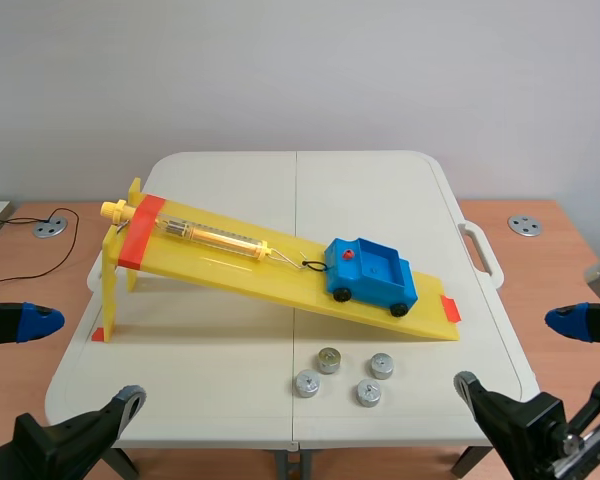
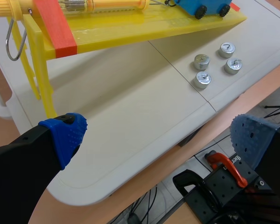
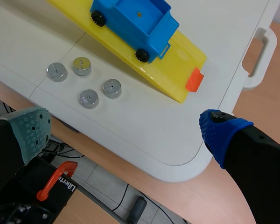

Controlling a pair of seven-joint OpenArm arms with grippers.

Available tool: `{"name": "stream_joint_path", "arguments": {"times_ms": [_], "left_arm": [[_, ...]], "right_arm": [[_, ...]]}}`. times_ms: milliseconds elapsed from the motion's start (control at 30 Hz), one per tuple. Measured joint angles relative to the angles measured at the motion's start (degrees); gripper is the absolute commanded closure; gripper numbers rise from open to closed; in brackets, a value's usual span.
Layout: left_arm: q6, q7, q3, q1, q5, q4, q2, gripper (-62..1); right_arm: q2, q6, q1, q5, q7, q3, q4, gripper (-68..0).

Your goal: Place the four metal weights on the blue cart on the ramp.

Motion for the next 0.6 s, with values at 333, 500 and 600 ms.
{"name": "stream_joint_path", "arguments": {"times_ms": [333,500,600], "left_arm": [[0.0,0.0,0.0,0.0,0.0,0.0,0.0,-62.3],[0.0,0.0,0.0,0.0,0.0,0.0,0.0,-62.3],[0.0,0.0,0.0,0.0,0.0,0.0,0.0,-62.3]], "right_arm": [[0.0,0.0,0.0,0.0,0.0,0.0,0.0,-66.1],[0.0,0.0,0.0,-0.7,0.0,0.0,0.0,-66.1],[0.0,0.0,0.0,-1.1,-0.2,0.0,0.0,-66.1]]}}
